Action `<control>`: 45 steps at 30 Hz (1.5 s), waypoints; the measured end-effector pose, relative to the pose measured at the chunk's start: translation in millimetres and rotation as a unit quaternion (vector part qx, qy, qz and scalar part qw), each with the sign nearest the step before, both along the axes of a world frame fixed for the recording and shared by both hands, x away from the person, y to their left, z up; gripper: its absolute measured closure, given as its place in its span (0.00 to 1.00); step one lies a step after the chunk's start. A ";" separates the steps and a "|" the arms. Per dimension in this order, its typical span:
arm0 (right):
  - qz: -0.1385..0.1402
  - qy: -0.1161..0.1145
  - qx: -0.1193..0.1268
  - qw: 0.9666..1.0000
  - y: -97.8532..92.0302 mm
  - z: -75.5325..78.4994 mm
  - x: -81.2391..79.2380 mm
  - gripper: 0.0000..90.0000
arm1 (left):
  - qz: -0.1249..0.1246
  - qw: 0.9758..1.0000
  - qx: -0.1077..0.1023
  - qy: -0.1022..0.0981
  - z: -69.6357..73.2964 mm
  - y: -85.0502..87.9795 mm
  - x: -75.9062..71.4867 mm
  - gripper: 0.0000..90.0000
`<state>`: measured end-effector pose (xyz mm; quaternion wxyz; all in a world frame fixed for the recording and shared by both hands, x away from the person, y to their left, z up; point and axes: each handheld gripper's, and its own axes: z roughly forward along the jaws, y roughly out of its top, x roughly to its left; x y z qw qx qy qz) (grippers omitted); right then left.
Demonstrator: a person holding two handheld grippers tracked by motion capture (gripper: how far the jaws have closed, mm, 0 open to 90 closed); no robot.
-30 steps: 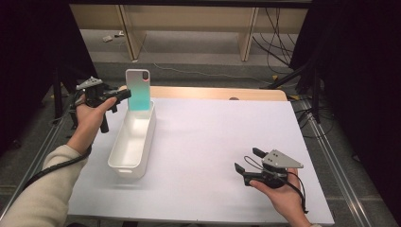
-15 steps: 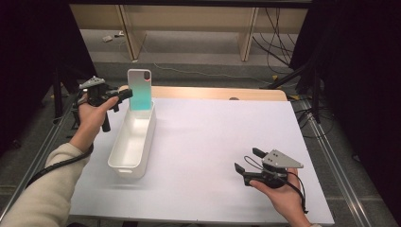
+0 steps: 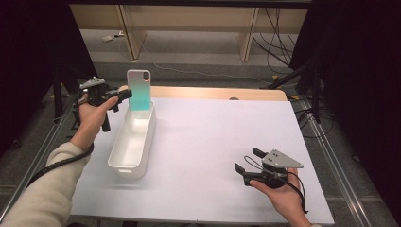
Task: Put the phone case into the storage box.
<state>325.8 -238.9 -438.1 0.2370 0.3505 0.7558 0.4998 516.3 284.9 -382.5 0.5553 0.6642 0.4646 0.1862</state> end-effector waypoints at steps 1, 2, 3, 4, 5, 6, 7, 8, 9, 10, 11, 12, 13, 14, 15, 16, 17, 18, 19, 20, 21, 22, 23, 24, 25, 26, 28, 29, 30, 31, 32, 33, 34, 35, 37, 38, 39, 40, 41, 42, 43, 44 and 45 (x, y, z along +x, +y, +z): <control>-0.001 0.010 0.004 1.000 0.5 0.5 -1.2 0.18 | 0.000 1.000 0.000 0.001 -0.4 -0.2 0.4 0.92; -0.001 0.000 0.002 1.000 0.0 0.4 -0.2 0.18 | 0.000 1.000 0.001 0.001 -0.8 -0.7 1.0 0.92; 0.000 0.006 0.002 1.000 0.2 0.2 -0.5 0.18 | 0.000 1.000 0.001 0.001 -1.2 -0.9 1.5 0.92; 0.000 0.006 0.002 1.000 0.2 0.2 -0.5 0.18 | 0.000 1.000 0.001 0.001 -1.5 -1.2 2.2 0.92; 0.000 0.006 0.002 1.000 0.2 0.1 -0.5 0.18 | -0.001 1.000 0.002 0.002 -1.8 -1.4 2.9 0.92; 0.000 0.006 0.002 1.000 0.2 0.0 -0.4 0.18 | -0.001 1.000 0.002 0.002 -2.2 -1.9 3.5 0.92; -0.001 0.011 0.005 1.000 0.5 0.3 -1.0 0.18 | -0.003 1.000 0.004 0.002 -2.6 -2.1 4.2 0.92; 0.000 0.006 0.002 1.000 0.3 -0.2 -0.4 0.18 | -0.002 1.000 0.005 0.003 -2.8 -2.5 4.5 0.92; 0.000 0.006 0.002 1.000 0.3 -0.1 -0.5 0.18 | -0.001 1.000 0.004 0.004 -3.1 -2.8 4.6 0.92; 0.000 0.008 0.004 1.000 0.3 0.1 -0.8 0.18 | -0.001 1.000 0.005 0.005 -3.5 -2.9 5.0 0.92; 0.000 0.006 0.003 1.000 0.1 0.0 -0.5 0.18 | 0.000 1.000 0.007 0.005 -3.8 -2.7 5.4 0.92; 0.000 0.006 0.003 1.000 0.1 0.0 -0.5 0.18 | -0.001 1.000 0.007 0.005 -4.2 -2.5 6.1 0.92; 0.000 0.006 0.003 1.000 0.1 -0.2 -0.4 0.18 | 0.000 1.000 0.007 0.006 -4.7 -2.4 6.6 0.92; 0.000 0.006 0.003 1.000 0.1 -0.2 -0.4 0.18 | 0.001 1.000 0.008 0.007 -5.0 -2.4 7.1 0.92; 0.000 0.006 0.003 1.000 0.2 -0.3 -0.4 0.18 | 0.000 1.000 0.007 0.007 -5.6 -2.3 8.0 0.92; 0.000 -0.004 0.000 1.000 -0.3 -0.5 0.6 0.18 | 0.002 1.000 0.007 0.009 -6.1 -2.4 8.3 0.92; 0.000 0.004 0.003 1.000 0.1 0.0 -0.2 0.18 | 0.002 1.000 0.008 0.010 -6.4 -2.4 8.6 0.92; 0.001 0.007 0.003 1.000 0.2 0.0 -0.5 0.18 | 0.001 1.000 0.008 0.010 -7.1 -2.3 9.2 0.92; 0.000 0.006 0.003 1.000 0.2 0.1 -0.5 0.18 | 0.001 1.000 0.009 0.010 -7.6 -2.4 9.7 0.92; -0.001 0.006 0.003 1.000 0.1 0.1 -0.5 0.18 | 0.002 1.000 0.009 0.012 -8.0 -2.7 9.9 0.92; 0.001 0.006 0.011 1.000 1.0 -0.8 -0.1 0.18 | 0.002 1.000 0.008 0.012 -8.4 -2.7 10.4 0.92; 0.004 0.005 0.012 1.000 0.9 -1.2 0.3 0.18 | 0.001 1.000 0.009 0.011 -8.6 -2.5 11.0 0.92; 0.002 -0.001 0.007 1.000 0.3 -1.2 0.8 0.18 | 0.003 1.000 0.010 0.012 -8.6 -2.1 11.4 0.92; -0.001 0.001 0.003 1.000 -0.1 -0.4 0.3 0.18 | 0.004 1.000 0.011 0.013 -8.8 -1.8 11.8 0.92; -0.001 0.001 0.004 1.000 0.1 -0.5 0.3 0.18 | 0.005 1.000 0.011 0.013 -9.0 -1.5 12.5 0.92; 0.003 -0.006 0.007 1.000 0.2 -1.2 1.2 0.18 | 0.004 1.000 0.013 0.013 -9.3 -1.0 13.3 0.92; 0.003 0.006 0.012 1.000 1.1 -1.1 0.0 0.18 | 0.005 1.000 0.014 0.014 -10.0 -0.6 14.2 0.92; 0.004 0.005 0.012 1.000 1.0 -1.2 0.3 0.18 | 0.005 1.000 0.014 0.014 -10.5 -0.4 14.8 0.92; 0.004 0.005 0.012 1.000 0.9 -1.3 0.4 0.18 | 0.007 1.000 0.015 0.015 -10.9 -0.3 15.0 0.92; -0.001 0.000 0.003 1.000 -0.1 -0.4 0.3 0.18 | 0.006 1.000 0.015 0.015 -11.3 -0.1 15.4 0.92; -0.001 0.001 0.003 1.000 -0.1 -0.4 0.2 0.18 | 0.007 1.000 0.016 0.016 -12.0 0.1 16.1 0.92; 0.000 0.001 0.004 1.000 0.0 -0.5 0.2 0.18 | 0.010 1.000 0.016 0.018 -12.5 0.1 16.4 0.92; 0.002 -0.002 0.007 1.000 0.2 -0.9 0.7 0.18 | 0.010 1.000 0.017 0.018 -13.1 0.4 17.1 0.92; 0.001 0.001 0.005 1.000 0.0 -0.5 0.4 0.18 | 0.012 1.000 0.017 0.020 -13.8 0.5 17.3 0.92; 0.000 0.001 0.004 1.000 -0.2 -0.5 0.3 0.18 | 0.013 1.000 0.019 0.020 -15.1 0.5 18.1 0.92; 0.001 0.012 0.008 1.000 0.5 -0.5 -0.6 0.18 | 0.011 1.000 0.019 0.020 -15.6 0.8 18.8 0.92; 0.000 0.011 0.007 1.000 0.4 -0.5 -0.6 0.18 | 0.012 1.000 0.019 0.021 -15.9 0.7 18.8 0.92; 0.000 0.011 0.006 1.000 0.5 -0.6 -0.5 0.18 | 0.011 1.000 0.019 0.021 -16.2 0.7 19.2 0.92; 0.001 0.011 0.007 1.000 0.6 -0.7 -0.5 0.18 | 0.011 1.000 0.020 0.021 -16.3 0.6 19.4 0.92; 0.001 0.003 0.002 1.000 -0.2 -0.5 0.2 0.18 | 0.011 1.000 0.020 0.021 -16.6 0.4 19.7 0.92; 0.000 0.001 0.004 1.000 0.2 -0.7 0.3 0.18 | 0.011 1.000 0.020 0.021 -16.8 0.3 19.9 0.92; 0.000 0.001 0.004 1.000 0.1 -0.7 0.2 0.18 | 0.013 0.999 0.020 0.022 -17.0 0.1 20.0 0.92; 0.000 0.001 0.004 1.000 0.1 -0.7 0.2 0.18 | 0.011 0.999 0.021 0.022 -17.3 0.2 20.4 0.92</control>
